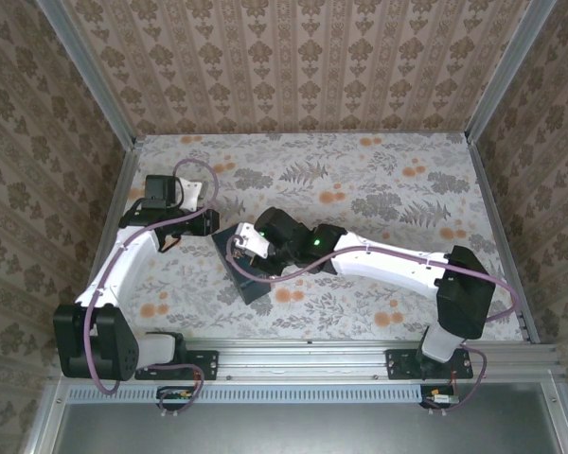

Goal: Unlock the padlock with the key

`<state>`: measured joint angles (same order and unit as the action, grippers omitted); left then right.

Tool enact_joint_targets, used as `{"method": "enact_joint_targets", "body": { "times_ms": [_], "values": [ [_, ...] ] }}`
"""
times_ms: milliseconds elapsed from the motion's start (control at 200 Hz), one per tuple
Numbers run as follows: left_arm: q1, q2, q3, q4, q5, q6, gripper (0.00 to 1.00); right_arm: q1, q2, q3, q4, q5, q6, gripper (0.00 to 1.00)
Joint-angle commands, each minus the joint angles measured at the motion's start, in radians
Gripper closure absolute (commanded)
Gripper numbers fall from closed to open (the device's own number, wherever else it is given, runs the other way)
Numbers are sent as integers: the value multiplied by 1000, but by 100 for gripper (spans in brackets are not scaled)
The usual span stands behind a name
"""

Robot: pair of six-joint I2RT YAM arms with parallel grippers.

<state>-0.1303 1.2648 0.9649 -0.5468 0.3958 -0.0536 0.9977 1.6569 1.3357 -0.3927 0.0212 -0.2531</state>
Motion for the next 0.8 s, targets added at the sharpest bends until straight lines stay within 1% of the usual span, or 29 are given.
{"method": "enact_joint_targets", "body": {
  "times_ms": [0, 60, 130, 310, 445, 655, 795],
  "values": [
    [0, -11, 10, -26, 21, -16, 63, -54, -40, 7, 9, -106, 81, 55],
    [-2, -20, 15, -31, 21, -13, 63, -93, -37, 9, 19, -191, 153, 54],
    [-2, -35, 18, -37, 20, -8, 63, -119, -31, 11, 28, -258, 203, 52],
    [-1, -44, 31, -51, 14, 5, 62, -122, 0, 0, 61, -324, 249, 51],
    [-1, -35, 34, -48, 16, 4, 62, -122, 6, -34, 121, -345, 281, 49],
    [-2, -30, 37, -50, 16, 8, 62, -118, 42, -32, 129, -354, 295, 48],
    [-4, -36, 41, -53, 12, 14, 62, -115, 63, -36, 125, -311, 286, 50]
  ]
}}
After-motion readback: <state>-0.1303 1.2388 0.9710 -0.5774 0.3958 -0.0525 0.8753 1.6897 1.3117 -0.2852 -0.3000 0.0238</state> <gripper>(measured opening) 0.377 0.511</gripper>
